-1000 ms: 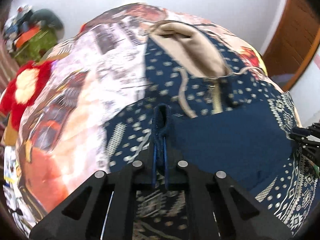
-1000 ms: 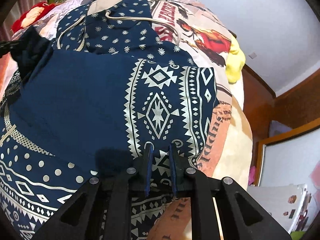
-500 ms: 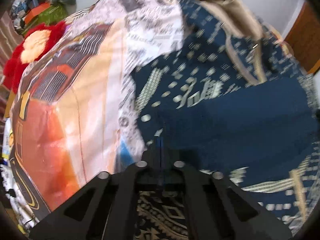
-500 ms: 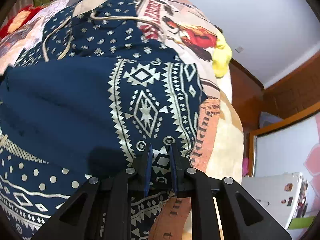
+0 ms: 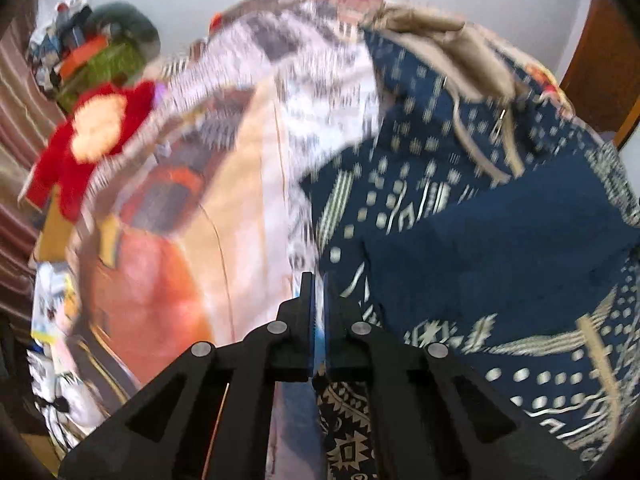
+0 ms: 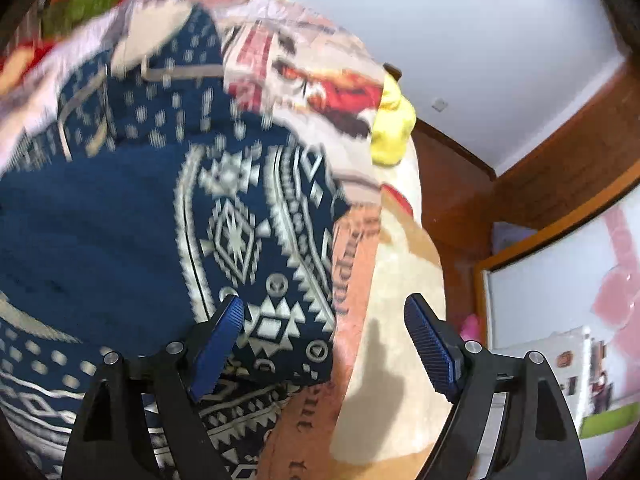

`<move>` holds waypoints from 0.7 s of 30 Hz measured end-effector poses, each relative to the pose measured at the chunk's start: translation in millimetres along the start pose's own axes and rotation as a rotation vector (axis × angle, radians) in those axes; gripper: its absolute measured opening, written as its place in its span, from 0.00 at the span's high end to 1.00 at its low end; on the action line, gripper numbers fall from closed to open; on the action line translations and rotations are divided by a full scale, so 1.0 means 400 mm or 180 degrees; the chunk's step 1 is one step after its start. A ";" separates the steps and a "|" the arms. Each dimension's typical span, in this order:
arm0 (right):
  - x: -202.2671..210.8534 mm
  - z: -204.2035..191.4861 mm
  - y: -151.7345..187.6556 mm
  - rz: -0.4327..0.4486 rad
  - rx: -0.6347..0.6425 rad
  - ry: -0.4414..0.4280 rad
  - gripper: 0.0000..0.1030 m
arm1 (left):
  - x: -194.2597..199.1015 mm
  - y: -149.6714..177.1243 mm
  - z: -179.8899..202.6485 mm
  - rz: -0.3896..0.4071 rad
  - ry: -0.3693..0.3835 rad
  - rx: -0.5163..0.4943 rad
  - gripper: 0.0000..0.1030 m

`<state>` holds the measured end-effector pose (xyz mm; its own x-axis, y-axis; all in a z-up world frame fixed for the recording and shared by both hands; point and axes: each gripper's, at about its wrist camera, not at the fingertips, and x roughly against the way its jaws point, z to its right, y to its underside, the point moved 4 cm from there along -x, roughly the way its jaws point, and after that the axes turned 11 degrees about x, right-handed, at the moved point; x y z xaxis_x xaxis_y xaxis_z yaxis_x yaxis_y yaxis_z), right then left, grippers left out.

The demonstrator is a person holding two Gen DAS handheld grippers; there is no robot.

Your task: Fold large clothes

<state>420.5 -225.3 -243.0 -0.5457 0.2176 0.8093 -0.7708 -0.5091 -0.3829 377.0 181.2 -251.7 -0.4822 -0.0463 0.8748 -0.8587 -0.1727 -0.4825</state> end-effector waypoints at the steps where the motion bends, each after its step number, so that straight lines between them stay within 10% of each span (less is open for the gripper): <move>1: 0.017 0.008 -0.013 0.0068 -0.0040 -0.0022 0.21 | 0.015 -0.019 0.003 0.0046 0.0030 0.0006 0.96; 9: 0.142 -0.010 -0.186 0.0756 -0.0110 -0.0426 0.14 | 0.096 -0.215 0.092 0.0475 0.0330 0.0022 0.46; 21: 0.062 -0.074 -0.516 0.1037 -0.0168 -0.1069 0.06 | -0.061 -0.430 0.200 0.0383 0.0401 0.0086 0.31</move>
<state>556.5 -90.1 -157.2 -0.6321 -0.2324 0.7392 -0.5974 -0.4613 -0.6559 550.2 133.5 -186.6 -0.6007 0.0551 0.7976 -0.7893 -0.1998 -0.5807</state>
